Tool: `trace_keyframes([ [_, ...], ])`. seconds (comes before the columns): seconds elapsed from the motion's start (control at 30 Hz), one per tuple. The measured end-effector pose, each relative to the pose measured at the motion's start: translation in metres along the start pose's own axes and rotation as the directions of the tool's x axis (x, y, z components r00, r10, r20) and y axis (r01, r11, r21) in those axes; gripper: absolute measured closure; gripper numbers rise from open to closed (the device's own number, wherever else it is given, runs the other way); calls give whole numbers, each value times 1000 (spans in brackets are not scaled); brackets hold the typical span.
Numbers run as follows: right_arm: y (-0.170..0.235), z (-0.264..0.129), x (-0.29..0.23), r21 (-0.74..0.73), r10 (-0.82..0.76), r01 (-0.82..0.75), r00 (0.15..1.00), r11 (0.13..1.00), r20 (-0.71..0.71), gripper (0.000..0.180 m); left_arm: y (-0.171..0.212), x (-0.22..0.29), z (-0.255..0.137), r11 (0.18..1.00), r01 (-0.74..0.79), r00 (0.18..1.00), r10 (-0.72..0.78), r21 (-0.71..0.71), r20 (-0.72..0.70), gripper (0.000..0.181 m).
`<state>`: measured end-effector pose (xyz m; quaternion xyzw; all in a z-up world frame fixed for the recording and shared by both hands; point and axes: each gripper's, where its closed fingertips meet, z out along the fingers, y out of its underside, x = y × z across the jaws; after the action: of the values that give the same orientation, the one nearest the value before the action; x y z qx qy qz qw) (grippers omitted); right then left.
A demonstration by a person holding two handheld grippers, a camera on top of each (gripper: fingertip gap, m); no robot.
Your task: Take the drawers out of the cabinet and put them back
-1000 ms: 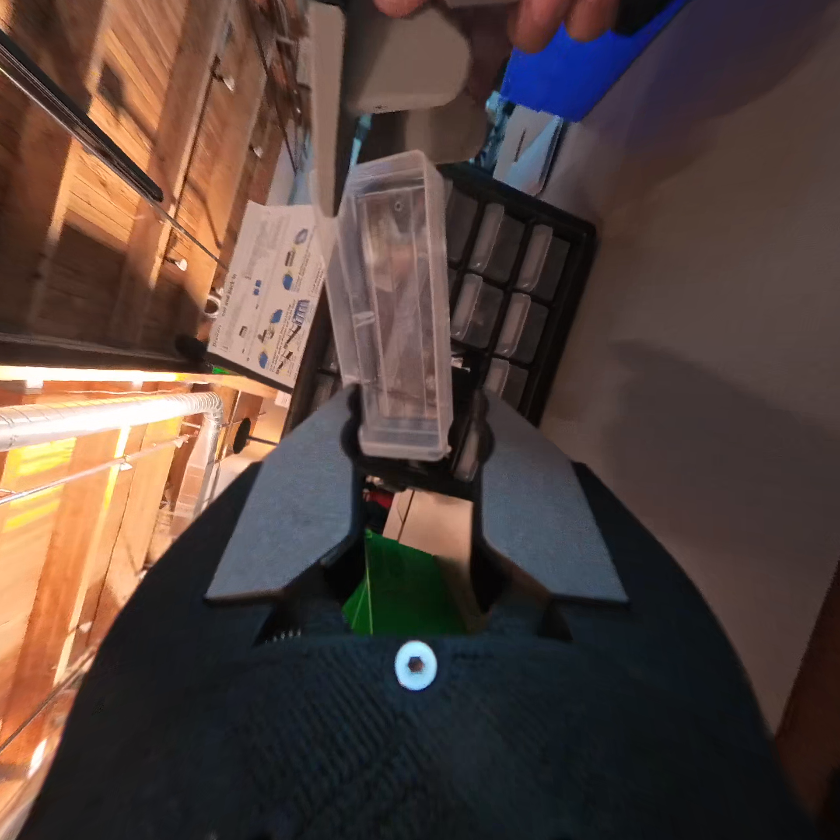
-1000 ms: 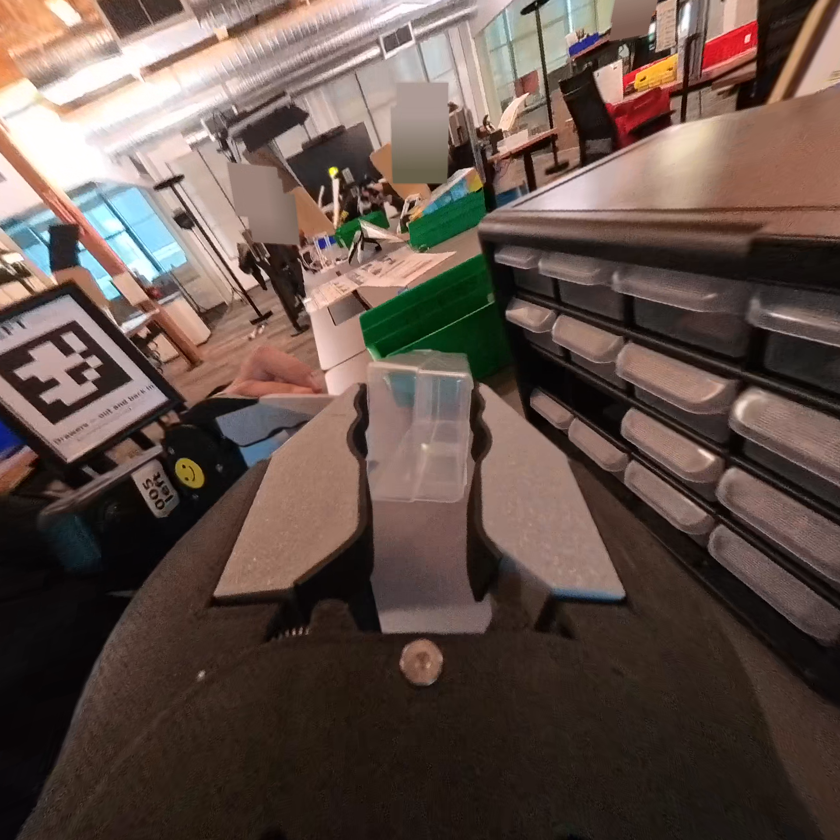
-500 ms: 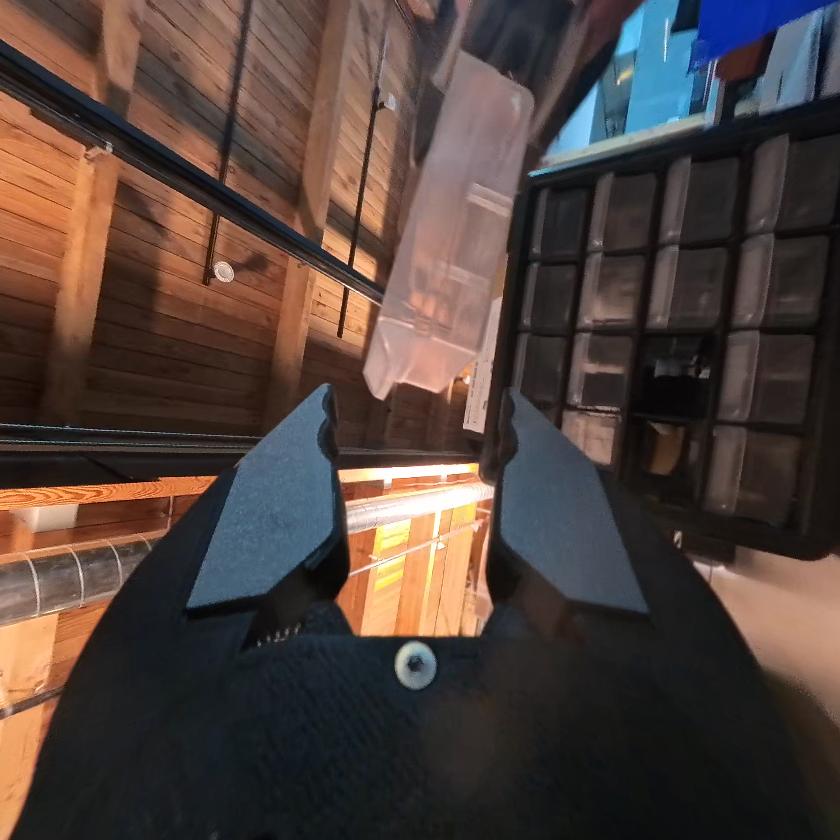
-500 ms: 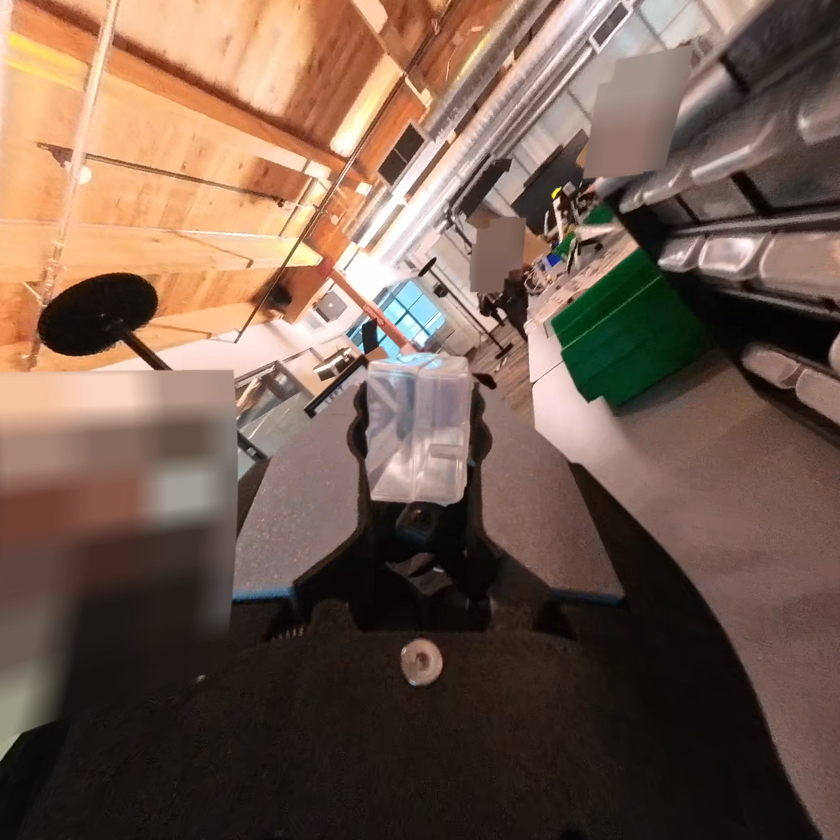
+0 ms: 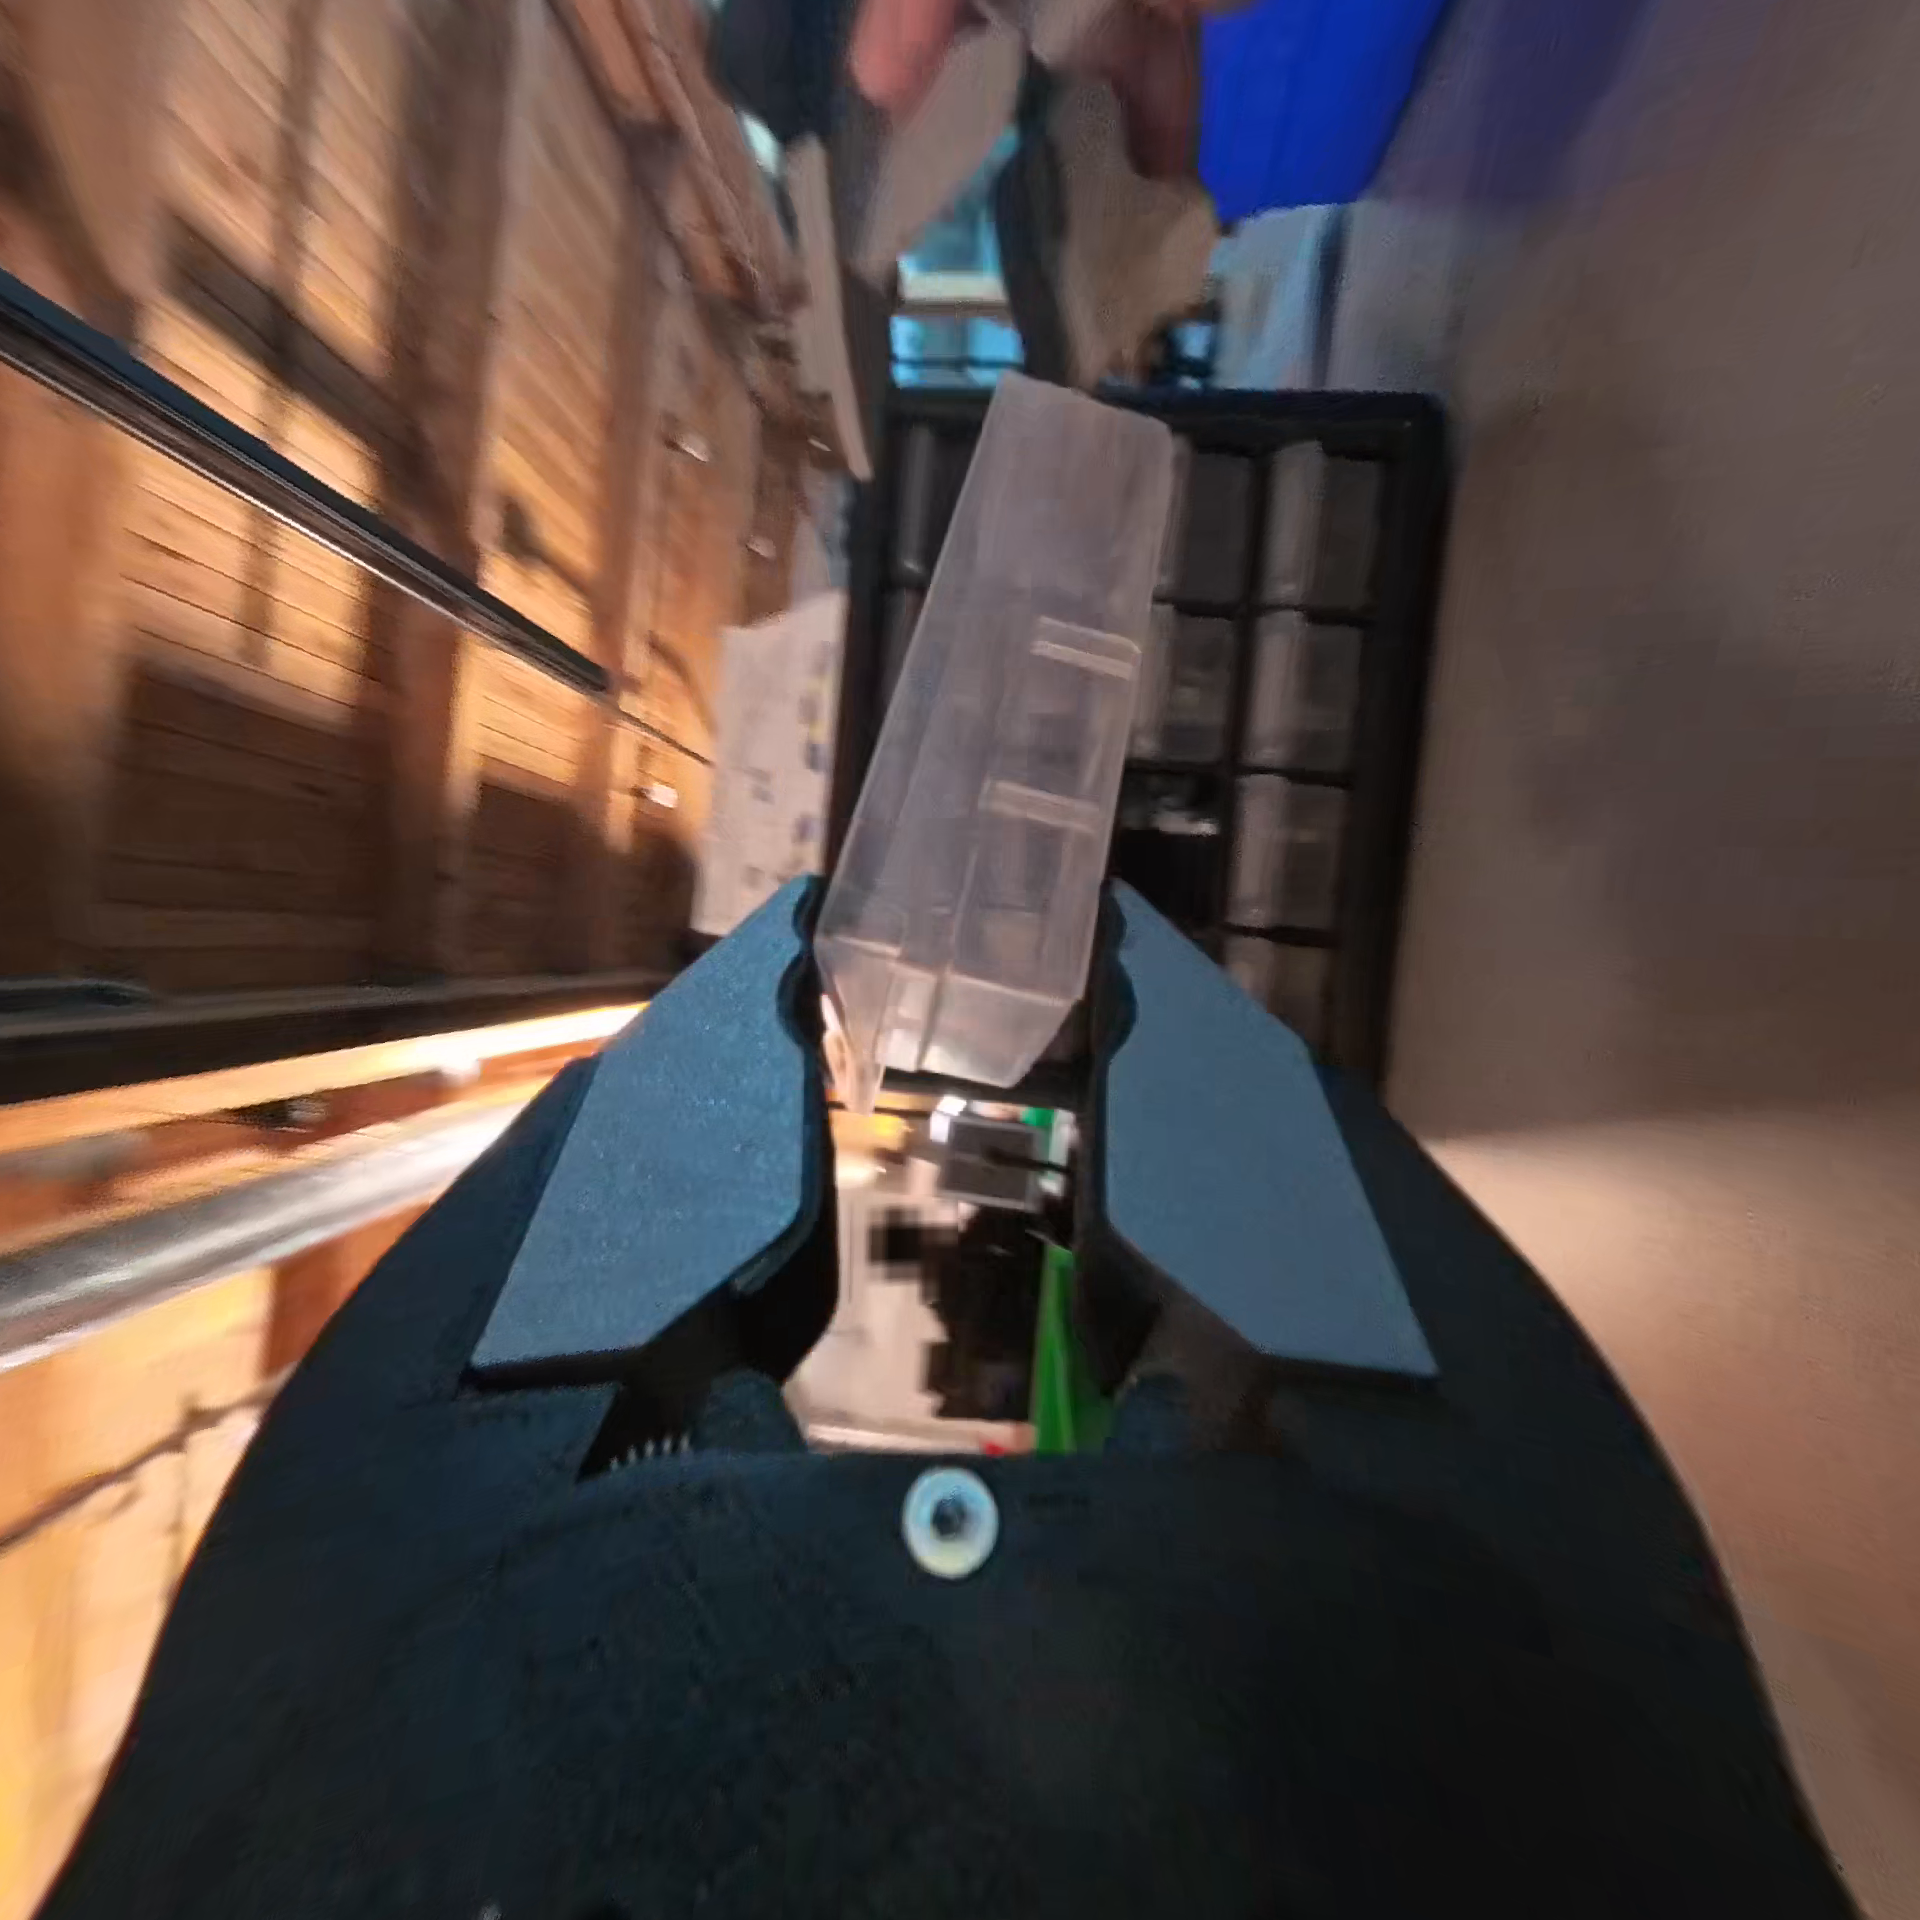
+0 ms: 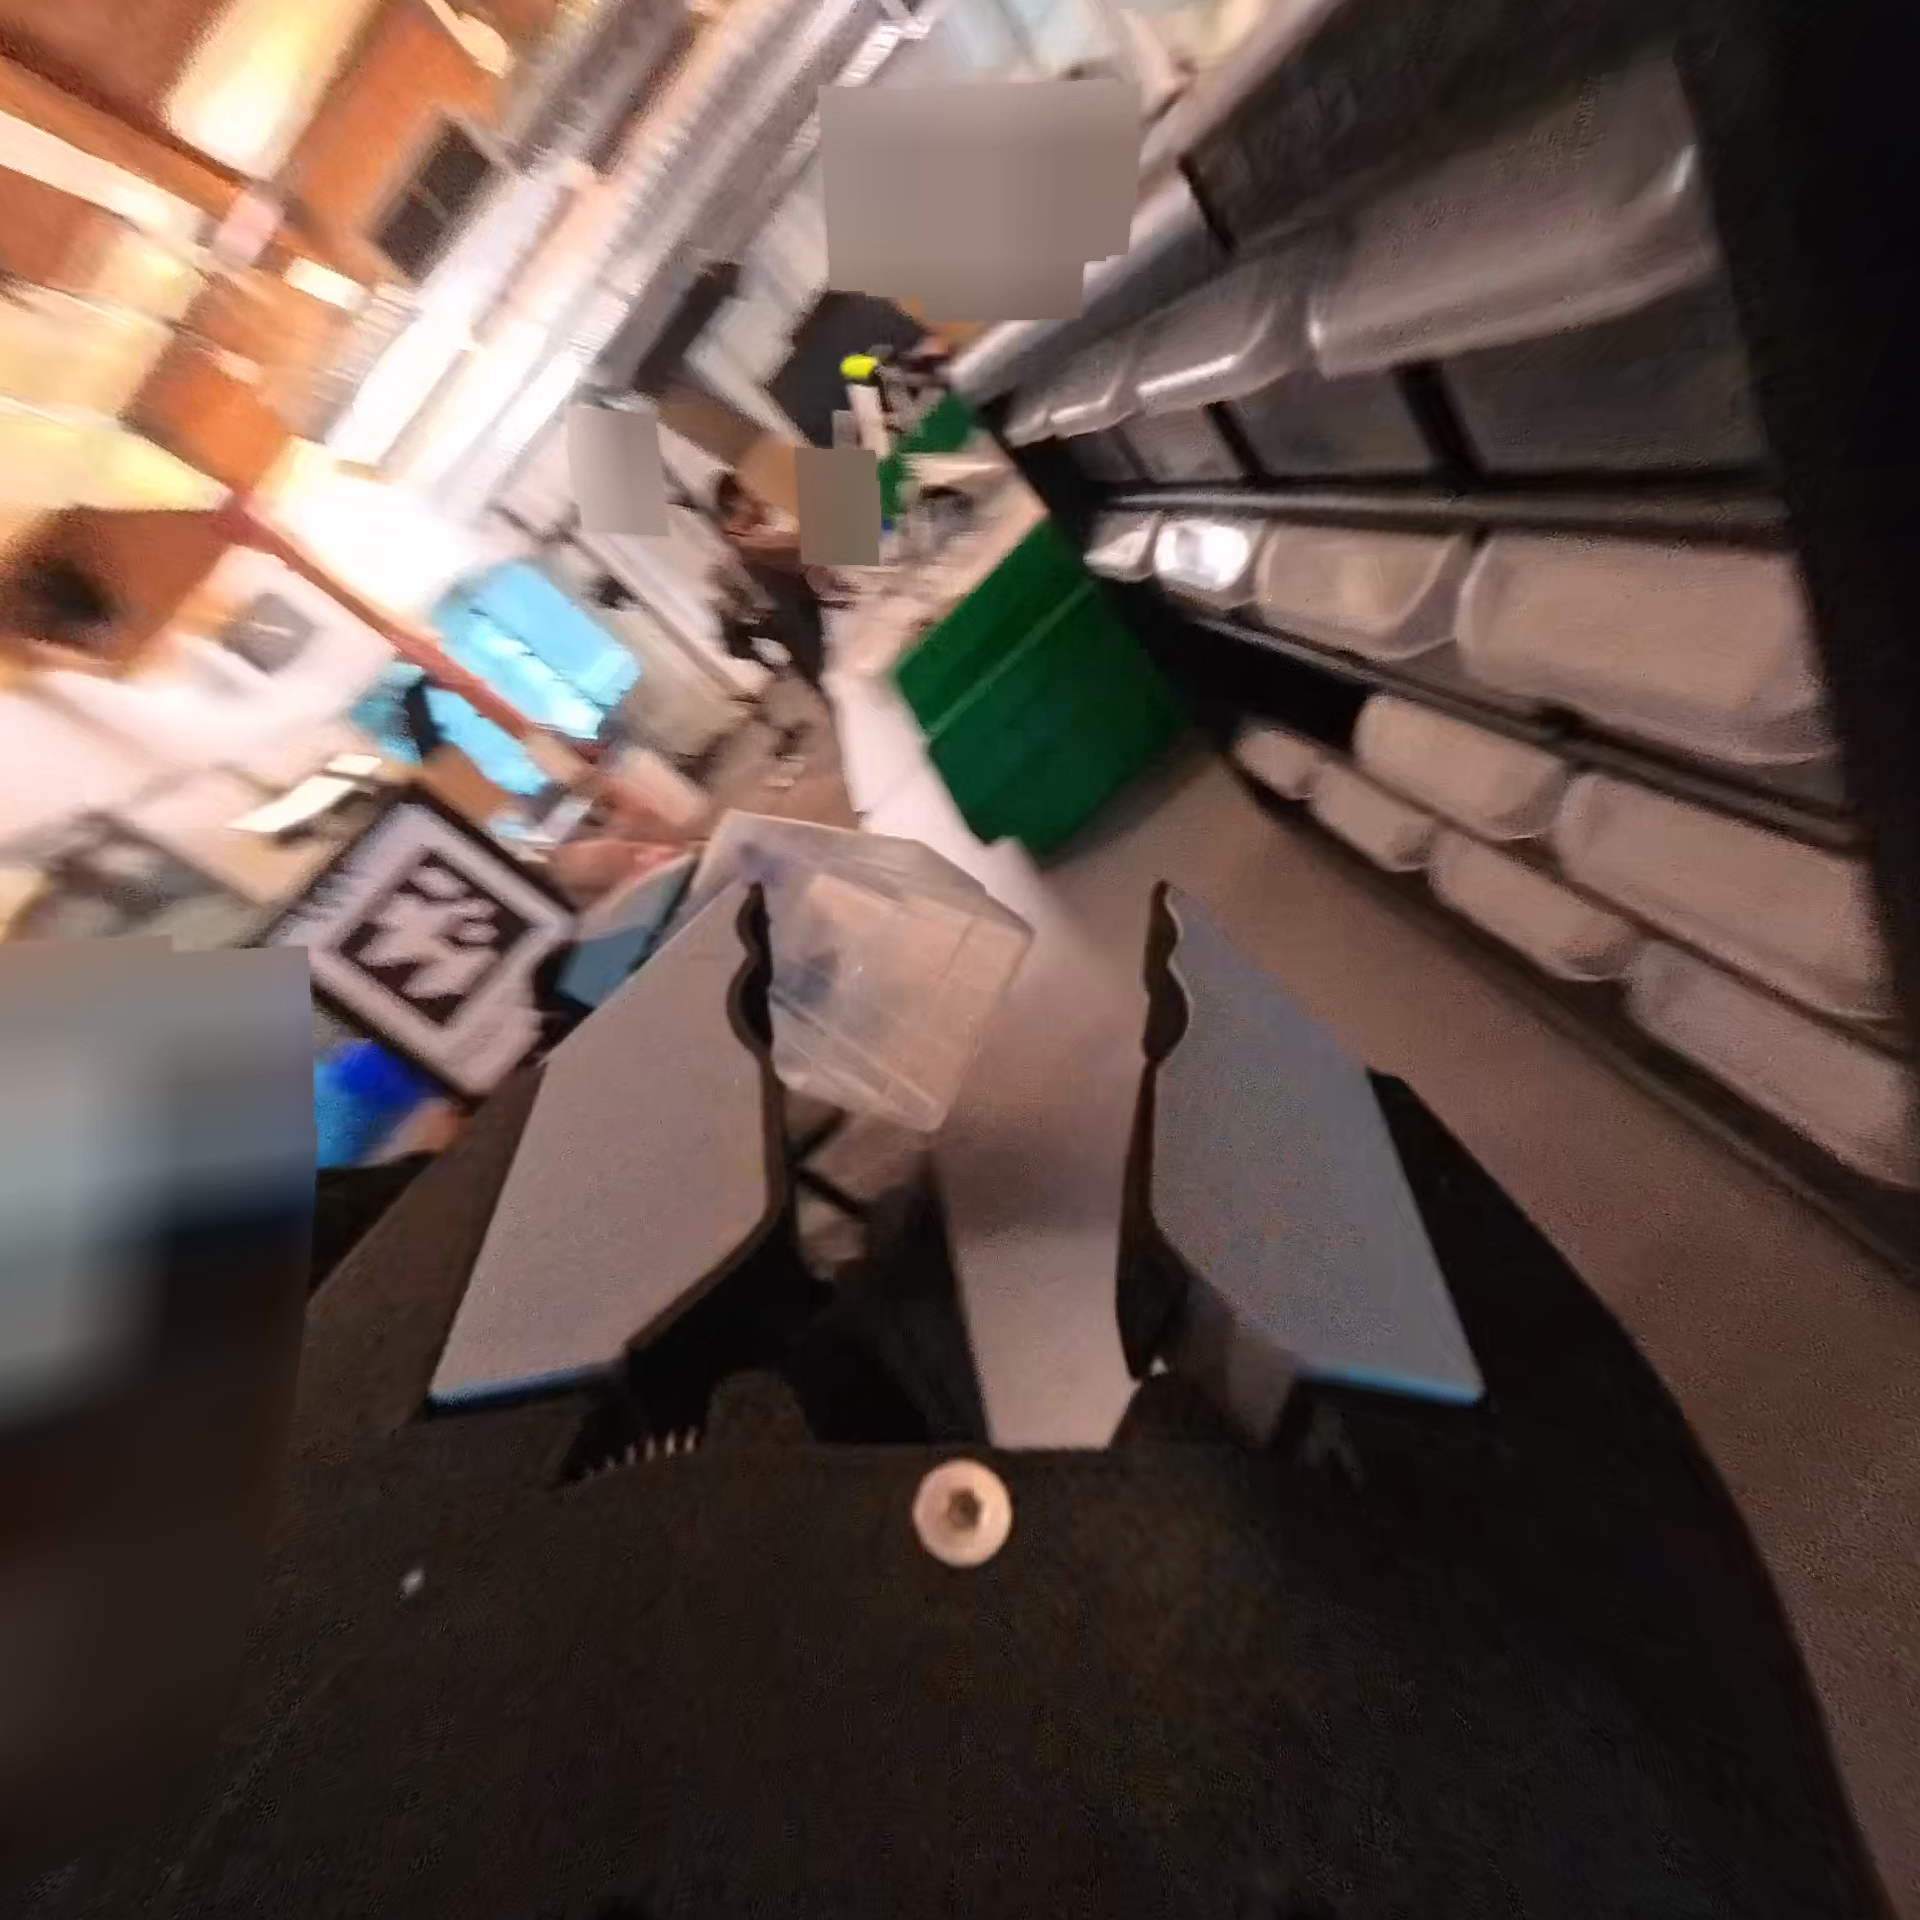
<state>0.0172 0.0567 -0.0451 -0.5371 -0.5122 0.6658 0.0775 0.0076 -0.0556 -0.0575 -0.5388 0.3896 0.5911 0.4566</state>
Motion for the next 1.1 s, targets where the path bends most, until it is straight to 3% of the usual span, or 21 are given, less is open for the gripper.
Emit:
trace_keyframes([
  [0.07, -3, -7, -3, -43, -184, 179, 970, 983, -158, 102, 3, 9, 0, 998, 64, 994, -66, -28, -92, 132],
  [0.1, -2, -7, -16, -76, -281, 271, 945, 959, -168, 100, 3, 14, 0, 996, 85, 987, -89, -35, -131, 132],
  [0.17, 11, 2, -58, -146, -460, 447, 885, 883, -74, 101, -7, 22, -3, 992, 130, 972, -129, -10, -196, 132],
  [0.27, 62, 21, -107, -286, -649, 661, 746, 694, 148, 129, -24, 26, -11, 964, 263, 926, -239, 45, -293, 132],
  [0.4, 103, 43, -91, -492, -846, 777, 514, 392, 138, 122, -27, 22, -20, 925, 377, 866, -338, 38, -368, 131],
  [0.43, 109, 47, -87, -524, -876, 786, 460, 328, 142, 124, -29, 20, -22, 910, 412, 849, -366, 42, -382, 131],
  [0.5, 116, 54, -78, -568, -924, 795, 353, 214, 147, 146, -33, 17, -26, 885, 463, 815, -407, 42, -411, 131],
  [0.53, 118, 57, -77, -574, -938, 800, 311, 173, 151, 146, -31, 18, -27, 887, 462, 810, -410, 25, -419, 131],
  [0.6, 122, 57, -81, -557, -936, 817, 300, 153, 183, 148, -31, 20, -30, 878, 477, 798, -420, 28, -432, 131],
  [0.7, 128, 51, -88, -503, -894, 842, 363, 195, 263, 150, -42, 17, -37, 852, 513, 792, -421, 107, -443, 129],
  [0.73, 131, 48, -91, -477, -878, 854, 377, 206, 294, 153, -44, 14, -38, 851, 508, 805, -415, 131, -425, 128],
  [0.77, 132, 47, -91, -451, -872, 867, 375, 210, 314, 167, -45, 10, -38, 848, 508, 817, -418, 152, -397, 126],
  [0.9, 134, 43, -88, -353, -830, 894, 407, 276, 381, 168, -49, 11, -41, 789, 600, 740, -485, 132, -467, 125],
  [1.1, 138, 33, -85, -282, -758, 886, 461, 368, 461, 169, -48, 15, -39, 780, 613, 728, -498, 123, -471, 125],
])
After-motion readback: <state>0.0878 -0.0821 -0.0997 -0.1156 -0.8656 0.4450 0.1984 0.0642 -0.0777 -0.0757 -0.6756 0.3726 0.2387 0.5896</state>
